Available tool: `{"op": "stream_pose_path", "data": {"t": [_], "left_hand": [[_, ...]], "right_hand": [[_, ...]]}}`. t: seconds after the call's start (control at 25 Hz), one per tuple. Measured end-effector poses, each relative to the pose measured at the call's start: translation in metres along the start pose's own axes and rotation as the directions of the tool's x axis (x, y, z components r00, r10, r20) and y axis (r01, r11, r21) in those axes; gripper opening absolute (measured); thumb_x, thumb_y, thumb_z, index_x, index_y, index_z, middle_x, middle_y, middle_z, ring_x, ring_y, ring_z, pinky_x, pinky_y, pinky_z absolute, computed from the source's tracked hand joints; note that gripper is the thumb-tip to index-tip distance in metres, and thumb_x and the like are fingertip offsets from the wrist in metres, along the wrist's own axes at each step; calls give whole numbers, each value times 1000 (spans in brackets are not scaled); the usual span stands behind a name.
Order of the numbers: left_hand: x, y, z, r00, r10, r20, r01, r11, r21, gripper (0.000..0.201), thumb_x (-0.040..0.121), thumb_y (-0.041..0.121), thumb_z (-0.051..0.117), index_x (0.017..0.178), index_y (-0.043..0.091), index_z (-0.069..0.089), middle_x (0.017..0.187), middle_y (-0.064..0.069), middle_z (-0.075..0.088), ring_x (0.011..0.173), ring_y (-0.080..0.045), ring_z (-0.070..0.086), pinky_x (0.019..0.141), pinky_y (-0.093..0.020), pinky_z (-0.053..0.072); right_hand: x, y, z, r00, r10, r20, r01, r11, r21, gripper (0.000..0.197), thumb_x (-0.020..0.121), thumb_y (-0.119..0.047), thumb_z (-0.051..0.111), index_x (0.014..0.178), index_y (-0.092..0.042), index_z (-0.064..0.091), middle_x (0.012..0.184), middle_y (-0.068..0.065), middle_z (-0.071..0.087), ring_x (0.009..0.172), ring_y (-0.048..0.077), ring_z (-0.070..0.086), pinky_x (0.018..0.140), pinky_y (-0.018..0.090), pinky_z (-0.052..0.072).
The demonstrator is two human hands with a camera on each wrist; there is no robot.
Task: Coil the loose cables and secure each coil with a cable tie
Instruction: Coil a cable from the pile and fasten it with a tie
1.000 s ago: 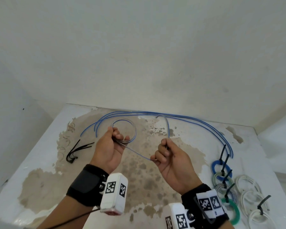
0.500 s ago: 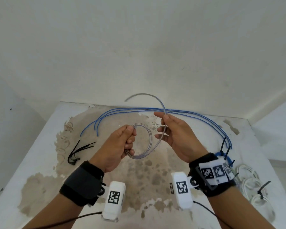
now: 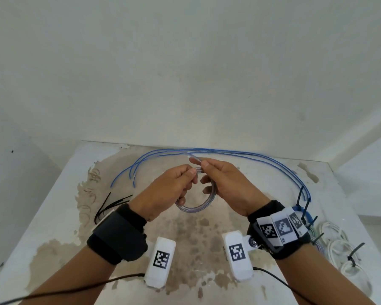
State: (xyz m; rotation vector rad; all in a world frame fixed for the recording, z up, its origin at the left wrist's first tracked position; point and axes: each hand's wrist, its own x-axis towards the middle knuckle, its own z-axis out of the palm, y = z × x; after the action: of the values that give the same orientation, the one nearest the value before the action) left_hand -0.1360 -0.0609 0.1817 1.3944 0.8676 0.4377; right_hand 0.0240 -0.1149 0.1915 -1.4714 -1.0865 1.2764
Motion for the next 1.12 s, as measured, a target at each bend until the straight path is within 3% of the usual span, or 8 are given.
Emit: {"op": "stream_pose_path", "data": {"t": [0.2, 0.48, 0.6, 0.72, 0.84, 0.92, 1.0, 1.12], "left_hand": [[12, 8, 3, 993, -91, -78, 87, 995, -49, 55, 103, 54, 34, 71, 14, 53, 52, 9, 30, 45, -11, 26, 50, -29, 32], [19, -1, 15, 982, -60, -180, 82, 990, 117, 54, 105, 42, 38, 62, 16, 56, 44, 12, 43, 43, -8, 39, 61, -36, 37], [13, 1, 11, 979, -186, -85, 193, 978, 82, 58, 105, 50, 32, 78, 12, 65, 63, 2, 64, 61, -16, 58, 74, -39, 50], [-1, 10, -11, 936, -352, -26, 332, 855, 398, 74, 95, 72, 26, 98, 15, 73, 88, 0, 77, 88, -17, 71, 87, -35, 54], [-7, 27, -26, 992, -60, -115, 118, 786, 606, 47, 96, 63, 46, 95, 26, 75, 79, 18, 75, 72, 9, 65, 75, -19, 51], [-1, 36, -26, 986, 152, -71, -78, 790, 608, 27, 95, 51, 58, 112, 36, 72, 99, 25, 72, 91, 15, 62, 87, -14, 47], [3, 35, -23, 992, 85, 95, -125, 805, 580, 30, 95, 46, 61, 121, 34, 70, 112, 17, 73, 104, 4, 65, 98, -20, 48], [4, 25, -22, 975, -86, 204, 11, 939, 344, 25, 97, 33, 63, 113, 20, 76, 101, 1, 78, 96, -14, 73, 90, -29, 55]], "right_hand": [[-7, 1, 2, 994, -111, 17, 109, 927, -359, 27, 109, -30, 41, 113, -36, 66, 99, -3, 62, 77, 8, 59, 69, 19, 52], [-6, 17, -6, 979, -202, 31, 177, 765, -620, 33, 107, -40, 44, 94, -17, 65, 84, -7, 70, 76, 1, 68, 68, 22, 51], [-3, 15, -12, 986, -147, 79, 164, 763, -626, 34, 107, -39, 42, 94, -14, 61, 85, -5, 68, 76, 2, 68, 74, 35, 55], [-2, 5, -29, 995, -64, 77, 99, 714, -693, 36, 107, -43, 40, 91, -14, 56, 83, -1, 66, 70, -2, 64, 75, 38, 54], [-4, -5, -38, 991, 31, 132, 74, 696, -715, 35, 107, -44, 41, 83, -21, 53, 78, -5, 62, 65, -4, 61, 72, 31, 51], [-3, -12, -35, 978, 74, 194, 92, 680, -728, 35, 106, -47, 41, 82, -25, 54, 75, -7, 63, 64, -2, 59, 72, 29, 49], [-3, -17, -30, 966, 100, 237, 106, 683, -723, 35, 105, -50, 41, 80, -30, 54, 74, -8, 65, 65, 0, 57, 74, 29, 49], [-4, -22, -31, 962, 93, 256, 108, 734, -671, 33, 105, -50, 43, 81, -32, 56, 73, -8, 64, 66, 2, 55, 70, 26, 46]]}}
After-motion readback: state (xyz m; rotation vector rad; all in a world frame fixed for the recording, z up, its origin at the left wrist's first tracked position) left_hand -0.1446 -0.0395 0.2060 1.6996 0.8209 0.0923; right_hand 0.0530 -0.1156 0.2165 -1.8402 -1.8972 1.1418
